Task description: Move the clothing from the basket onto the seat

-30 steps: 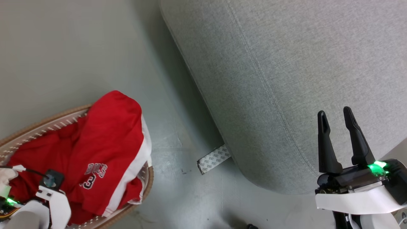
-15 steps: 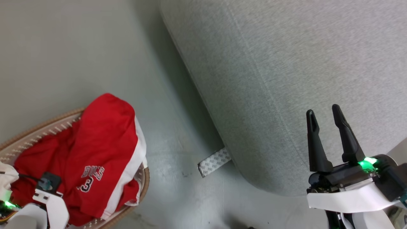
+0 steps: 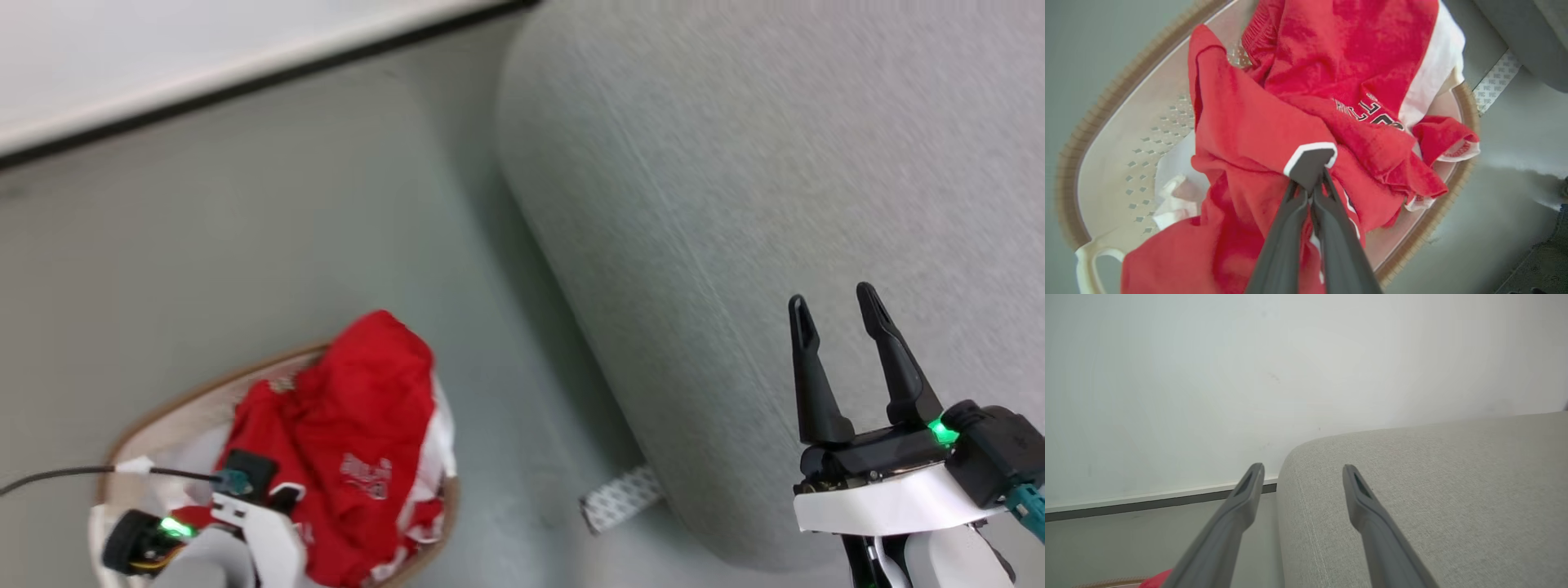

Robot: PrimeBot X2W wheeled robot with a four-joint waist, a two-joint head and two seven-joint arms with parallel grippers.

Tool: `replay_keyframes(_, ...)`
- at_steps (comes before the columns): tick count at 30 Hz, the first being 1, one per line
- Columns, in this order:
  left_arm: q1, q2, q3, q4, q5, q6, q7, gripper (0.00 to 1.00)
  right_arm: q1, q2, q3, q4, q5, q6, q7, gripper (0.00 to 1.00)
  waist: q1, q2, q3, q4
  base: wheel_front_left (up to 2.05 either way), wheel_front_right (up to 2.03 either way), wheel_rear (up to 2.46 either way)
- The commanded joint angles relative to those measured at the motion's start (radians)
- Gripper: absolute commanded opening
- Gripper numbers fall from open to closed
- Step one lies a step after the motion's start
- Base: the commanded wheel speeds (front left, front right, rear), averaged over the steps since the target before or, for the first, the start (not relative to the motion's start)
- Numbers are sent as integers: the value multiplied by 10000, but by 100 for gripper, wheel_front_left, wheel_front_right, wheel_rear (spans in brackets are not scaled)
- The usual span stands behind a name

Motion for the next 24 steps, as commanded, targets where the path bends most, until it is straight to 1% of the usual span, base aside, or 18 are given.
replay_keyframes(1,117,-199,-76,-138,-249,17,-242,0,-13,-44,-134,163,-206,-21,4,100,0,0,-1210,1176,0,0,0)
replay_keyframes(7,305,-660,-278,-529,-1025,17,-785,0,206,-40,-272,585,-605,-21,4,100,0,0,-2286,2213,0,0,0)
replay_keyframes(8,305,-660,-278,-529,-1025,17,-785,0,206,-40,-272,585,-605,-21,4,100,0,0,-2286,2213,0,0,0)
replay_keyframes(15,680,-847,-218,-1302,-1659,17,-1235,0,487,-43,-296,961,-678,-21,6,100,0,0,-3231,3258,0,0,0)
replay_keyframes(18,749,-832,-41,-1924,-1676,17,-1269,0,626,-40,-258,1075,-721,-21,5,100,0,0,-3517,3696,0,0,0)
replay_keyframes(24,1111,-711,568,-3832,-1281,170,-1269,0,925,-38,-233,1289,-783,-21,5,100,0,0,-4007,4411,0,0,0)
